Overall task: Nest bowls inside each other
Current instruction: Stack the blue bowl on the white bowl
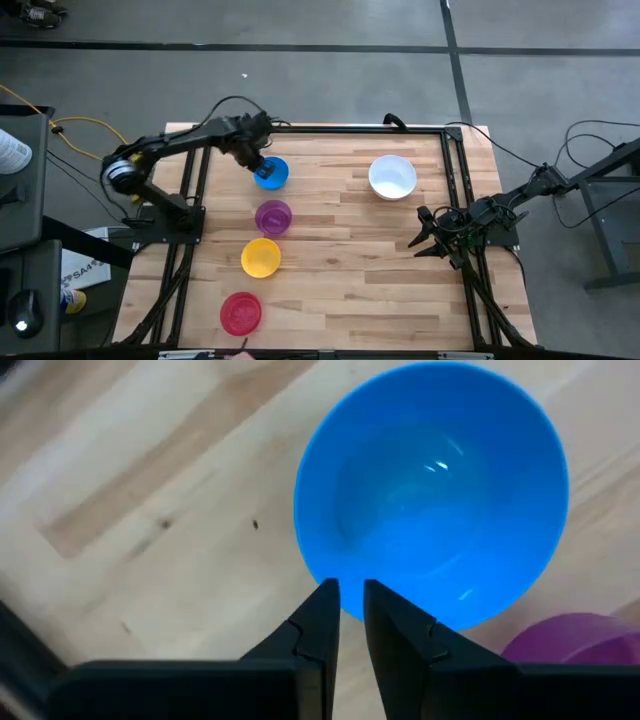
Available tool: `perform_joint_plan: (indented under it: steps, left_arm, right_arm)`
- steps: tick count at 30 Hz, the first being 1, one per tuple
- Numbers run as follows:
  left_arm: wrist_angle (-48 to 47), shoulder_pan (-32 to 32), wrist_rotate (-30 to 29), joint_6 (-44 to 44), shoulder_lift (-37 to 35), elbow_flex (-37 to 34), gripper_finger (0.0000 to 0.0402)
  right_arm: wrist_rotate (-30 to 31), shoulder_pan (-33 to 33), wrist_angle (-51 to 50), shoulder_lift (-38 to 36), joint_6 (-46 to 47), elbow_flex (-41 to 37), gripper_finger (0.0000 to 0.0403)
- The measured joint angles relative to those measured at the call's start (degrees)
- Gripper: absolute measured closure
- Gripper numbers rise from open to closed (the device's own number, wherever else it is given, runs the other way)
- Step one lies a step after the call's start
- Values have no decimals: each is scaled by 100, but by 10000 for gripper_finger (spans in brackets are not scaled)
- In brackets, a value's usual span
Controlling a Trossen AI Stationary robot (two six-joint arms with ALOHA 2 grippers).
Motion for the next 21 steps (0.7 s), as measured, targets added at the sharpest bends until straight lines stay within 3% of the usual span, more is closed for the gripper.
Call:
perform_joint_plan:
  steps: [6,21]
  left_arm:
    - [-553,0,-110,250,648,702,350]
    - [-220,160,-195,-100,1162,703,350]
  right_arm:
    - [0,-2,0,1,-2,1,275]
    - [0,0,0,0,-2,0,275]
